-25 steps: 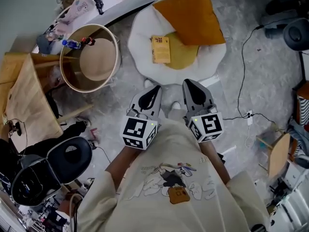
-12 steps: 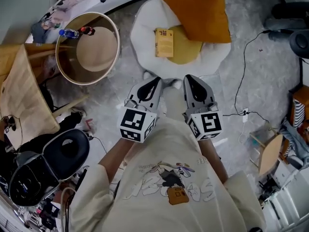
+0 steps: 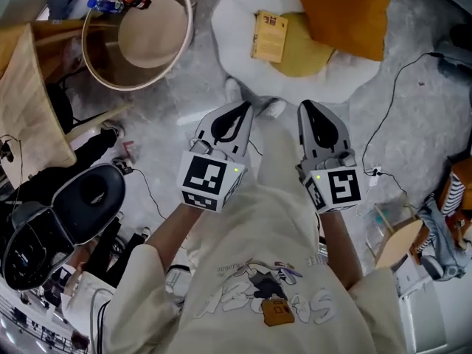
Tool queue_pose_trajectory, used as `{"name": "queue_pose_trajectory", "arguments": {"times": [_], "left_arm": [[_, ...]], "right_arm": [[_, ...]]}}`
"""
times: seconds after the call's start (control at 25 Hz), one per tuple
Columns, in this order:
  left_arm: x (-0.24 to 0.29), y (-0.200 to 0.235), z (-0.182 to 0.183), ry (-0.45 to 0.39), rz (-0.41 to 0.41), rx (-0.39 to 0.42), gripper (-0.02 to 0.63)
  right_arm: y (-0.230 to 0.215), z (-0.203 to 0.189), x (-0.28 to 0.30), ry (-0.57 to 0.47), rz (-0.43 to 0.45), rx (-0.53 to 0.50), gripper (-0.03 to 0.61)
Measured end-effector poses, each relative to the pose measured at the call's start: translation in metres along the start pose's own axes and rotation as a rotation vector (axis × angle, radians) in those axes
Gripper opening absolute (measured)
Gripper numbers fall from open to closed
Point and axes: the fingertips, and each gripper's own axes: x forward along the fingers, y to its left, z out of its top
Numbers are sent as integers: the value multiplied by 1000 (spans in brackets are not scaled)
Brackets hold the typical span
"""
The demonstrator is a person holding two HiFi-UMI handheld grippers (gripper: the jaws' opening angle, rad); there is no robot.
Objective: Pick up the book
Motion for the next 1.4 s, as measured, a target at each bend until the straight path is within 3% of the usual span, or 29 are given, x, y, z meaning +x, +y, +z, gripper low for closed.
{"name": "queue_pose_trajectory", "arguments": {"times": [0.24,0.44,0.68,1.08,1.24,1.4], "left_arm": [[23,20,-38,18,41,-43,6],[48,49,-67,7,101,-154,6],[71,90,-101,-11,195,-227,5],[115,144,-180,40,263,-329,6],[137,158,-214,72,258,-426,6],[154,169,-234,75,268,-469,6]], "right_arm": [[-1,-37,35,69,95,-30,26],[-11,-75,72,126,144,-12,26],[-26,-112,118,188,201,-12,28],[-39,-181,188,266,221,1,27],[-46,-211,213,294,203,30,26],[-51,-235,236,312,198,33,27]]}}
